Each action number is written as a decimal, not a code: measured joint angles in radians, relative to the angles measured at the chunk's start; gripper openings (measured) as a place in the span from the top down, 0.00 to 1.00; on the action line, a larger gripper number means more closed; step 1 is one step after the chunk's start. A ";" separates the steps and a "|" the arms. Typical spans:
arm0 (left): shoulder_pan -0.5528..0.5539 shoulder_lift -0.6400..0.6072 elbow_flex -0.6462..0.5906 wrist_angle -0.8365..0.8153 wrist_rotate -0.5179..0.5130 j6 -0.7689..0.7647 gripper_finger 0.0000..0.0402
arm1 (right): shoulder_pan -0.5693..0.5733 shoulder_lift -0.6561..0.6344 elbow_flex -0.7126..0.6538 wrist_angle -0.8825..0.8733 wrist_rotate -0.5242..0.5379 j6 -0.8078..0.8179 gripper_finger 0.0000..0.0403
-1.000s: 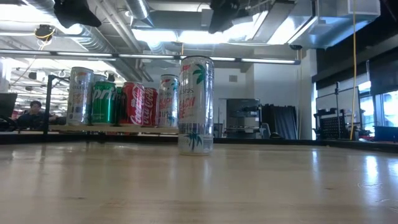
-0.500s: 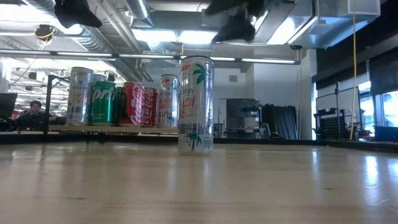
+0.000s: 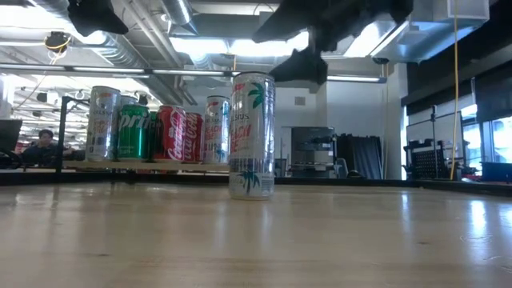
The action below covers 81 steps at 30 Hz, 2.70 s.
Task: Place canned beverage on shelf
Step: Put the white-pink soda can on the shelf
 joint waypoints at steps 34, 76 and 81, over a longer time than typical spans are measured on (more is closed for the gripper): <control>-0.001 0.000 0.000 0.044 0.008 -0.004 0.20 | 0.045 0.177 0.000 0.116 0.131 -0.119 0.46; -0.001 -0.001 0.000 0.057 -0.036 -0.001 0.20 | -0.289 0.251 0.496 -0.153 -0.337 -0.450 0.46; -0.001 -0.001 0.000 0.060 -0.051 -0.001 0.20 | -0.338 0.322 0.532 -0.156 -0.353 -0.528 0.46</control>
